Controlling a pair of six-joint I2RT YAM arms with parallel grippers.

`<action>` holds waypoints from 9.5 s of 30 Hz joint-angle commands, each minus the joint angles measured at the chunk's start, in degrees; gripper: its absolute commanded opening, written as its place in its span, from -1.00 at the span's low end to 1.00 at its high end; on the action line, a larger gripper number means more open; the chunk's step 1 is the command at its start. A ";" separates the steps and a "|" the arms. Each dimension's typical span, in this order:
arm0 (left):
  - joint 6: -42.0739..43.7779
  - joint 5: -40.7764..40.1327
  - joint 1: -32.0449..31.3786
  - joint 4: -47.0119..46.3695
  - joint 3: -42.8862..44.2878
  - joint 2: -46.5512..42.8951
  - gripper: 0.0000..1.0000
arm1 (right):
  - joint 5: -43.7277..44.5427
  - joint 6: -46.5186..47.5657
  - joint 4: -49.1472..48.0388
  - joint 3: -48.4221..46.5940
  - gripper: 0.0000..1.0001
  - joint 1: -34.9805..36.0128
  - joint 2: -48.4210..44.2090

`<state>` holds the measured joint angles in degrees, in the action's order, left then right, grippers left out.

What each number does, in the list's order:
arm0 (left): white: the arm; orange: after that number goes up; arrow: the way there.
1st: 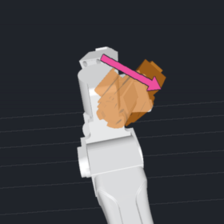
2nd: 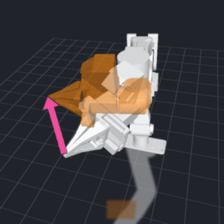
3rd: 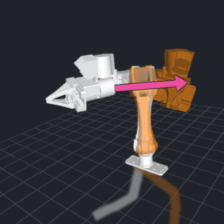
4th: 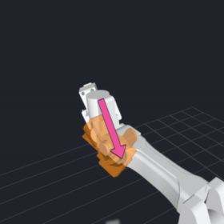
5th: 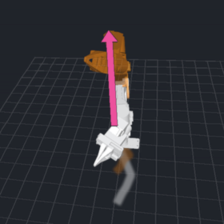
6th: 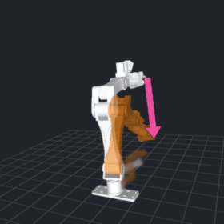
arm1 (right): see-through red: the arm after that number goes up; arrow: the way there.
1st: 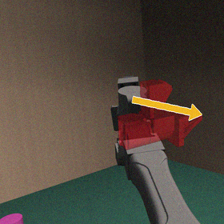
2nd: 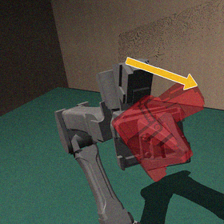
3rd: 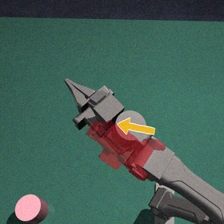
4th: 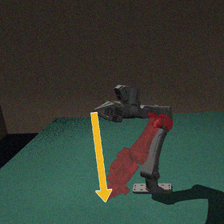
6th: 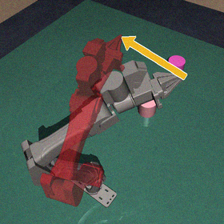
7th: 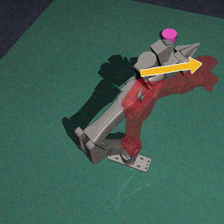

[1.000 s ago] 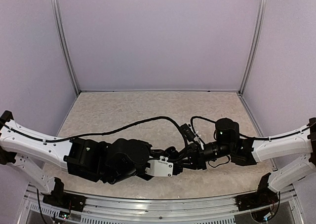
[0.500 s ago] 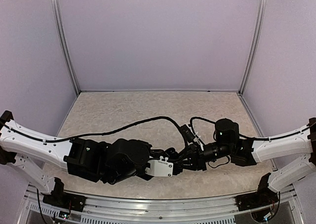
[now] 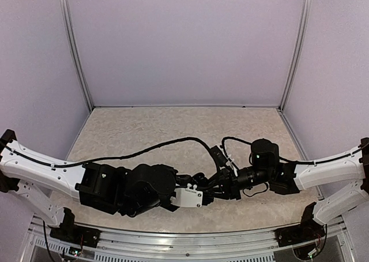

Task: Insert the wireless bluetooth earbuds into the charging case
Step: Place the left earbud in the left side groove of the charging case, then close the charging case with the earbuds inside, then place the charging case with the earbuds at the center of the board, then reset both arms

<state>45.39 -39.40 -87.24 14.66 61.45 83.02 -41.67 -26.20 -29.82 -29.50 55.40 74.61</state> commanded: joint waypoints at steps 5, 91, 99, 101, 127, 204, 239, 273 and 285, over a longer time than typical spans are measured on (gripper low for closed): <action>1.07 2.58 -1.57 0.12 0.60 -0.83 -1.00 | 0.19 -0.25 -1.93 -1.54 -1.00 0.92 -0.49; 4.49 11.27 -3.11 1.18 -3.03 -6.49 -0.74 | -11.05 5.65 -8.91 -0.31 -1.00 1.91 -0.08; 3.32 9.72 -4.11 1.00 -3.81 -7.89 -0.52 | -8.98 5.46 -9.69 0.91 -1.00 1.78 -0.78; 2.10 9.90 -4.41 0.41 -4.21 -9.12 -0.46 | -7.52 5.56 -10.20 1.61 -1.00 1.52 -1.62; -35.83 29.79 5.14 -30.13 -13.90 -17.19 0.98 | 1.72 15.21 -11.32 3.75 -1.00 0.49 -14.72; -46.44 -5.29 13.23 -38.54 -18.55 -17.50 0.98 | 12.24 -2.31 1.73 -27.26 -0.85 -16.70 36.45; -55.78 -5.74 18.67 -33.75 -18.00 -14.85 0.98 | 20.44 -2.47 4.95 -27.43 0.38 -18.59 37.80; -74.90 16.53 47.65 -19.72 -19.58 -12.58 0.98 | 44.65 10.15 13.11 1.66 0.99 -24.75 -16.46; -75.53 14.42 43.77 -24.80 -20.82 -5.09 0.98 | 45.70 6.51 8.93 11.84 0.99 -24.78 -21.28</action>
<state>-29.58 -23.86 -42.68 -6.81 41.12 77.12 2.57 -18.52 -17.63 -19.27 31.09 55.13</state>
